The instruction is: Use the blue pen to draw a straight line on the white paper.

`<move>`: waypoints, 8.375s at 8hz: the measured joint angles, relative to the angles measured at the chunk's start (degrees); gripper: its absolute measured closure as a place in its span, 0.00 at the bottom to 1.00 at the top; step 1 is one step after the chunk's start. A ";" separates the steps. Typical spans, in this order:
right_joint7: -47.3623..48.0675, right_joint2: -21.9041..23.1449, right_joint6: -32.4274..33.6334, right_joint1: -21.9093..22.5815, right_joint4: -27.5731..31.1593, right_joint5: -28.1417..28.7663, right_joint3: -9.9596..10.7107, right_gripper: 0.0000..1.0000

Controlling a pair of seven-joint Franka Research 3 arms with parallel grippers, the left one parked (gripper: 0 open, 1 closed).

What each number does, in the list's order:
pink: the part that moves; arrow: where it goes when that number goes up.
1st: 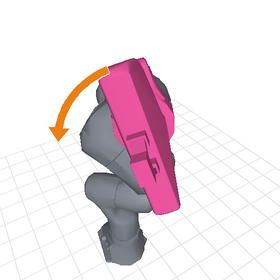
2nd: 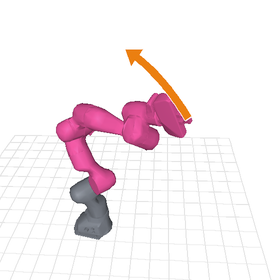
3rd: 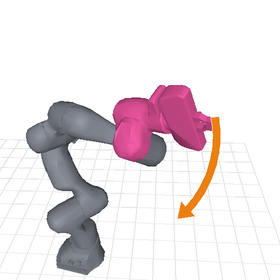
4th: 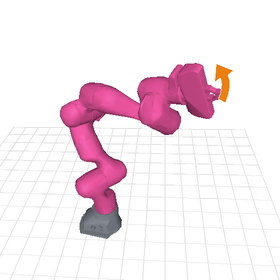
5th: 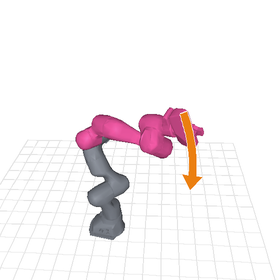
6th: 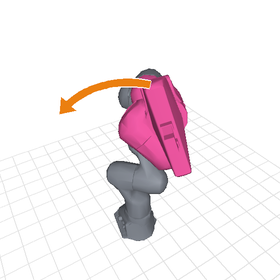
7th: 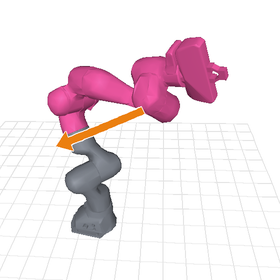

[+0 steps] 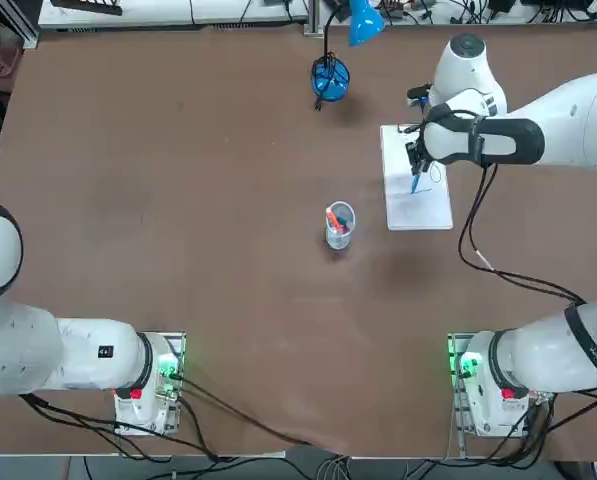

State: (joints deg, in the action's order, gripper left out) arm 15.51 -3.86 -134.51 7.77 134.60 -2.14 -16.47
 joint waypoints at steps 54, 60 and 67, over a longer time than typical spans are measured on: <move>-61.55 -25.82 22.95 -51.24 -49.78 -1.70 1.17 0.08; -43.23 -21.97 39.28 -39.10 -64.28 -1.55 0.55 0.00; -29.61 -6.19 48.92 -28.72 -58.73 0.13 0.91 0.00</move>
State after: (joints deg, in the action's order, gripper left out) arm -14.10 -10.05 -85.58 -20.95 75.87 -2.01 -15.56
